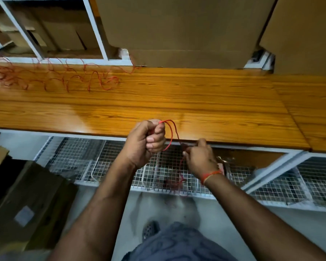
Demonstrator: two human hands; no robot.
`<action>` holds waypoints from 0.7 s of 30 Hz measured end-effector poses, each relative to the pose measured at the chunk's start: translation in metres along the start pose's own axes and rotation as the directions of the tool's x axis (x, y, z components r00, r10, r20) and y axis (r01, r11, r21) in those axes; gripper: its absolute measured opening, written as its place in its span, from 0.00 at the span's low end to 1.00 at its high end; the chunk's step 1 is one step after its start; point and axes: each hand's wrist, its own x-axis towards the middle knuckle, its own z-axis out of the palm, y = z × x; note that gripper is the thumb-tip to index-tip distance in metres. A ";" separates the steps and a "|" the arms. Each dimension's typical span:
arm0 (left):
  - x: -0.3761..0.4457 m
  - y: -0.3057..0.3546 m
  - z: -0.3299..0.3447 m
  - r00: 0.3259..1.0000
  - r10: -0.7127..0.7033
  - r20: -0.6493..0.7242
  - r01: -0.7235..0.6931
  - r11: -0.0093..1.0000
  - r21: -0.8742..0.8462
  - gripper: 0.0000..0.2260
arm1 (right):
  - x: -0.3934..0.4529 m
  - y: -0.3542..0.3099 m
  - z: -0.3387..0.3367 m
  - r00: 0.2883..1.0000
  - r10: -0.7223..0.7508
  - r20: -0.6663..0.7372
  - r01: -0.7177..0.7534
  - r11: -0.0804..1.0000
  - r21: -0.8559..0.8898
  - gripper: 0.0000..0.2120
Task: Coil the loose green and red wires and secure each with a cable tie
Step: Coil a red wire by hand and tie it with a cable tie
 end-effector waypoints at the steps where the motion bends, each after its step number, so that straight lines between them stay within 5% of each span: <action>1: -0.003 -0.006 0.007 1.000 0.012 -0.003 -0.012 1.000 -0.002 0.12 | -0.007 0.000 0.005 0.999 -0.007 0.049 0.003 0.996 0.089 0.13; 3: -0.010 -0.018 0.017 0.999 0.032 -0.017 -0.032 0.999 0.008 0.11 | -0.016 0.010 0.007 0.920 -0.121 0.374 -0.079 0.875 0.478 0.14; 4: -0.014 -0.024 0.020 0.999 0.041 -0.027 -0.041 0.999 0.008 0.11 | -0.023 0.020 0.002 0.798 -0.229 0.558 -0.187 0.786 0.590 0.14; 5: -0.018 -0.030 0.022 0.998 0.045 -0.038 -0.045 0.999 0.013 0.11 | -0.028 0.032 -0.005 0.678 -0.342 0.650 -0.221 0.749 0.624 0.15; 6: -0.022 -0.036 0.025 0.998 0.042 -0.053 -0.041 0.999 0.033 0.11 | -0.030 0.042 -0.009 0.650 -0.348 0.676 -0.195 0.783 0.590 0.14; 7: -0.026 -0.043 0.028 0.997 0.030 -0.074 -0.025 0.997 0.077 0.10 | -0.029 0.052 -0.012 0.713 -0.259 0.651 -0.162 0.843 0.512 0.14; 9: -0.034 -0.059 0.037 0.994 -0.008 -0.113 0.027 0.986 0.164 0.09 | -0.033 0.063 -0.007 0.969 0.040 0.242 -0.117 0.943 0.311 0.14; 10: -0.037 -0.066 0.041 0.993 -0.017 -0.118 0.036 0.987 0.158 0.08 | -0.038 0.065 -0.001 0.990 0.082 0.116 -0.118 0.927 0.357 0.15; 11: -0.038 -0.072 0.044 0.993 -0.017 -0.117 0.033 0.991 0.131 0.08 | -0.041 0.064 0.004 0.981 0.002 0.193 -0.096 0.873 0.479 0.15; 12: -0.039 -0.075 0.048 0.993 -0.017 -0.113 0.029 0.994 0.106 0.09 | -0.047 0.061 0.007 0.908 -0.112 0.404 -0.155 0.806 0.571 0.15; 13: -0.040 -0.076 0.050 0.993 -0.014 -0.115 0.026 0.995 0.101 0.11 | -0.056 0.063 0.007 0.755 -0.231 0.613 -0.230 0.782 0.579 0.15; 14: -0.040 -0.076 0.051 0.993 -0.009 -0.119 0.024 0.992 0.122 0.11 | -0.061 0.068 0.006 0.715 -0.225 0.662 -0.213 0.832 0.513 0.14; 15: -0.040 -0.075 0.052 0.992 -0.003 -0.124 0.023 0.987 0.160 0.11 | -0.056 0.073 0.006 0.731 -0.140 0.668 -0.221 0.877 0.427 0.12; 17: -0.041 -0.077 0.057 0.992 -0.002 -0.124 0.027 0.979 0.200 0.11 | -0.053 0.079 0.001 0.945 0.043 0.323 -0.140 0.948 0.285 0.11; 19: -0.038 -0.077 0.060 0.995 -0.004 -0.104 0.019 0.989 0.147 0.11 | -0.053 0.070 -0.007 0.951 -0.060 0.303 -0.113 0.845 0.523 0.13; 21: -0.034 -0.074 0.062 0.997 0.002 -0.081 0.007 0.994 0.113 0.12 | -0.059 0.070 -0.015 0.693 -0.312 0.649 -0.304 0.690 0.657 0.13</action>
